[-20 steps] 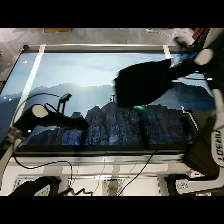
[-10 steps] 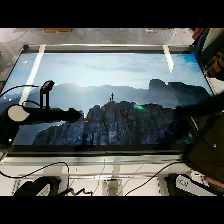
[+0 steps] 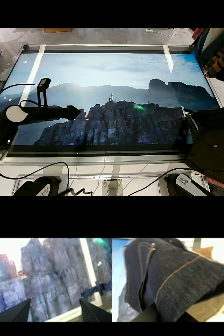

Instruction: Fold the clothes and pants, and hang the long-sleeved shirts on hangers.

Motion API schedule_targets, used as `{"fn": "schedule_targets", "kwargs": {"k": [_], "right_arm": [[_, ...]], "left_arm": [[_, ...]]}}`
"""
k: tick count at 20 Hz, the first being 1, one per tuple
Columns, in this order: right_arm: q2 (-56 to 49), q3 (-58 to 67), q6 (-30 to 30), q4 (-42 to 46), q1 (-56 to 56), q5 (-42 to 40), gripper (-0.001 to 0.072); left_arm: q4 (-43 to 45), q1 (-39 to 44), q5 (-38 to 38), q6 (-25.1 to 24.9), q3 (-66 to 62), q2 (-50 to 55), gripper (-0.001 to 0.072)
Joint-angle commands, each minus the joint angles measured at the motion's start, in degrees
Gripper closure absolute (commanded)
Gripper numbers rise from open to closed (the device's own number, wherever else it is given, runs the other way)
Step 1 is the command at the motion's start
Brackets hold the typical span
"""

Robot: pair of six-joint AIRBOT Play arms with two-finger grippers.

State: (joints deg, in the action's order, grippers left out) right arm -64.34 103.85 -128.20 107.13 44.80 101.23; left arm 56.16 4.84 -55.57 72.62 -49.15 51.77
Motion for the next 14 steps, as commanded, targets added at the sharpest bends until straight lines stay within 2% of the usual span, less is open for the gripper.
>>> {"fn": "schedule_targets", "kwargs": {"k": [1, 2, 3, 5, 13, 14], "right_arm": [[0.35, 0.0, -1.4, 1.11, 3.74, 1.11, 0.0587], [0.33, 0.0, -1.4, 1.11, 4.17, 1.16, 0.0584], [0.35, 0.0, -1.4, 1.14, 4.26, 1.18, 0.0504], [0.33, 0.0, -1.4, 1.07, 4.24, 0.85, 0.0037], [0.35, 0.0, -1.16, 0.63, 4.24, -4.63, 0.0048], [0.33, 0.0, -1.09, 0.15, 4.09, -5.25, 0.0168]], "left_arm": [[0.02, -0.04, 1.25, 0.0, -0.04, -0.04, 0.001], [0.02, -0.07, 1.84, 0.0, -0.04, -0.04, 0.001], [0.02, -0.07, 2.23, 0.0, -0.04, -0.04, 0.001], [0.04, -0.07, 2.8, 0.0, -0.04, -0.04, 0.001], [0.02, -0.07, 2.91, 0.02, -0.04, -0.04, 0.001], [0.02, -0.04, 2.91, 0.02, -0.04, -0.04, 0.001]]}}
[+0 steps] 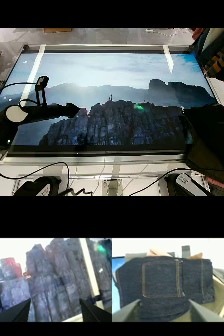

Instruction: Fold the clothes and pants, and hang the long-sleeved shirts on hangers.

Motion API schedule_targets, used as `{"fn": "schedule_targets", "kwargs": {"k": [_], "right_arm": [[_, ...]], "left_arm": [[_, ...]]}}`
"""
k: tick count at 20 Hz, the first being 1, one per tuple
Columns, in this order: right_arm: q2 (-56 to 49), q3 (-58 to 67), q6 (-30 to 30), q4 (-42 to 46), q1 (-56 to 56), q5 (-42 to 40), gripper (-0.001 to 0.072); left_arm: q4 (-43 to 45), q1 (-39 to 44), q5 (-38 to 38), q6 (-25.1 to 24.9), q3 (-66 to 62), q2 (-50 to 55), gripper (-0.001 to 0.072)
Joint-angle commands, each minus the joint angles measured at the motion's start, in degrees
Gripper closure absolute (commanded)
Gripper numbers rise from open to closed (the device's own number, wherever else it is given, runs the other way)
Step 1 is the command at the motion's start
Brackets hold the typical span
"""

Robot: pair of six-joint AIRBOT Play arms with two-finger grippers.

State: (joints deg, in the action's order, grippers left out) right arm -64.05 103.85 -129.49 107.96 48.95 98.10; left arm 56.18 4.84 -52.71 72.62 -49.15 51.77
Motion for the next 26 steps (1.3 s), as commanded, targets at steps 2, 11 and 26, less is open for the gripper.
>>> {"fn": "schedule_targets", "kwargs": {"k": [2, 11, 26], "right_arm": [[-0.07, 0.0, 0.17, -4.46, -0.09, -3.52, 0.0634], [-1.18, -1.29, 33.77, -28.5, -23.15, -13.73, 0.0673], [-1.18, -1.25, 40.54, -26.73, -45.48, -4.85, 0.0672]], "left_arm": [[-0.02, -0.07, 0.04, 0.02, -0.04, -0.04, 0.001], [9.22, -2.62, 1.42, 0.0, -4.83, -0.48, 0.0017], [37.24, -7.08, 1.84, 0.0, -13.35, -8.33, 0.0017]]}}
